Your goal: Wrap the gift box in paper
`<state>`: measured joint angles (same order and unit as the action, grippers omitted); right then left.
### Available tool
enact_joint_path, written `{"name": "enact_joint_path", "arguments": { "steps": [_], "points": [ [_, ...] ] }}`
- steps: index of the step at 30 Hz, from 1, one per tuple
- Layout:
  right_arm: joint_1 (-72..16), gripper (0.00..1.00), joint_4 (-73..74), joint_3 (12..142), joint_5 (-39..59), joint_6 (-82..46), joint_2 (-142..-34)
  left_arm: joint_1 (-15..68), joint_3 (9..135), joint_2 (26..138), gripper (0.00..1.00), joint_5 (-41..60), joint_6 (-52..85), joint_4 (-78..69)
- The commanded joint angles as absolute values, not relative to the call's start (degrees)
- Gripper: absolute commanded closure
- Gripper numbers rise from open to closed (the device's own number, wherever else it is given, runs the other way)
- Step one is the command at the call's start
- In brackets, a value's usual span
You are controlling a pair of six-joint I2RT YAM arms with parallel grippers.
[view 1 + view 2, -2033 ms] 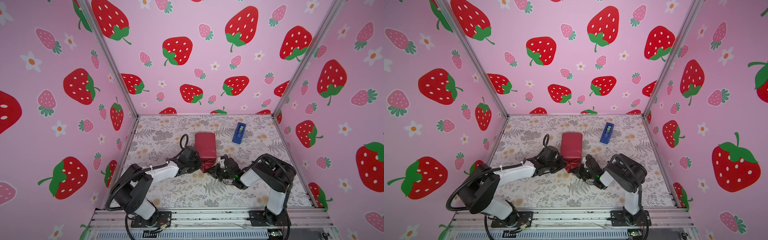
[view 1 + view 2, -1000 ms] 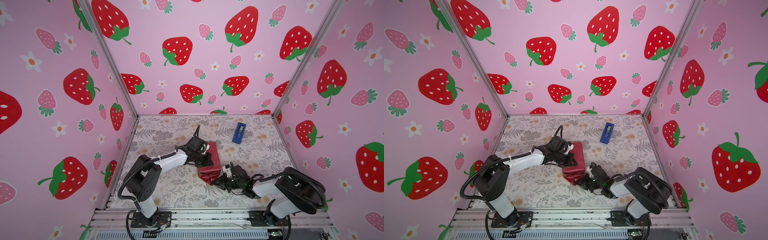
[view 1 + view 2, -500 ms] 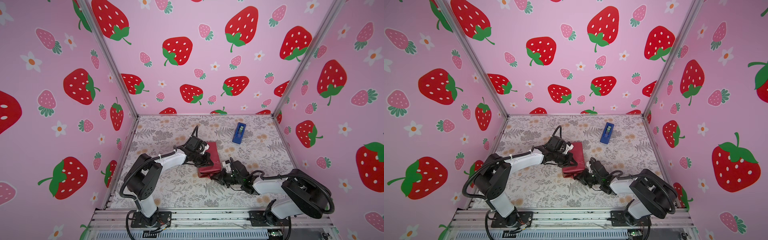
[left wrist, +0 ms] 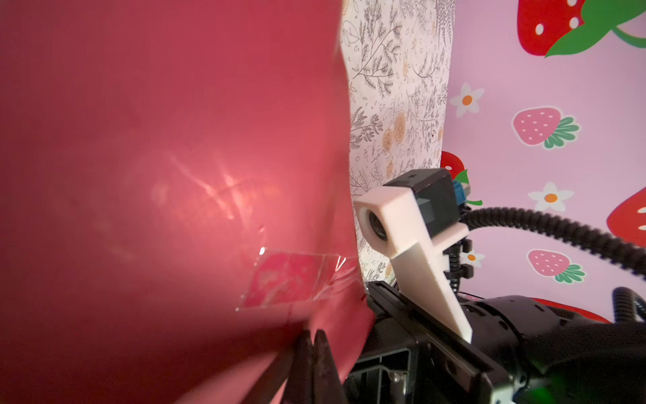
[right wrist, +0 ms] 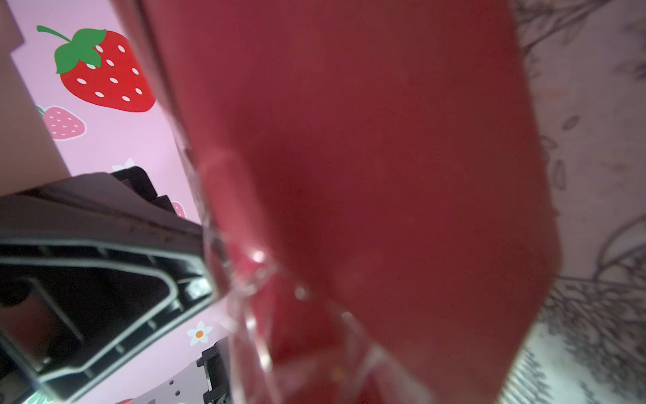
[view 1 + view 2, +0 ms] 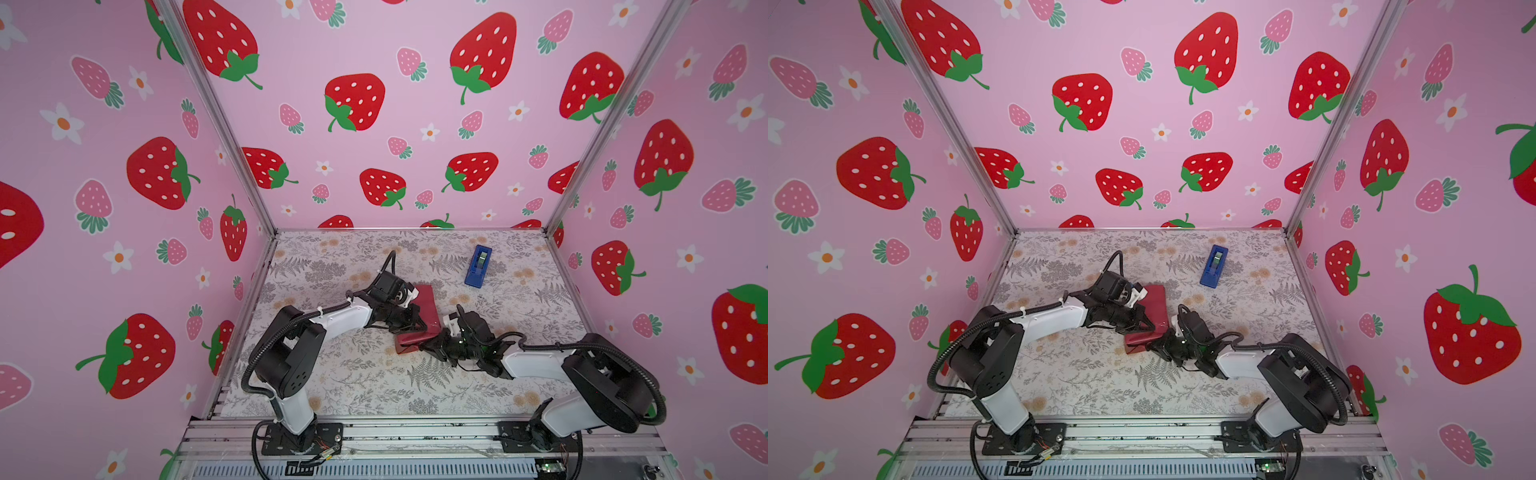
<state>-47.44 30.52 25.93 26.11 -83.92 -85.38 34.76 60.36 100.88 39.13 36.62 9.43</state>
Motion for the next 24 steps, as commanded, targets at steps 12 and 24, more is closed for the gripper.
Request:
{"name": "enact_joint_path", "arguments": {
  "steps": [12,24],
  "points": [
    [-47.09,1.0,34.5,26.68,27.0,-83.74,-83.68,34.54,67.48,93.2,0.95,19.47,23.83,30.21],
    [-47.13,1.0,34.37,26.02,26.98,-83.75,-83.18,34.52,70.84,79.15,0.67,1.42,6.46,35.84]
  ]
}}
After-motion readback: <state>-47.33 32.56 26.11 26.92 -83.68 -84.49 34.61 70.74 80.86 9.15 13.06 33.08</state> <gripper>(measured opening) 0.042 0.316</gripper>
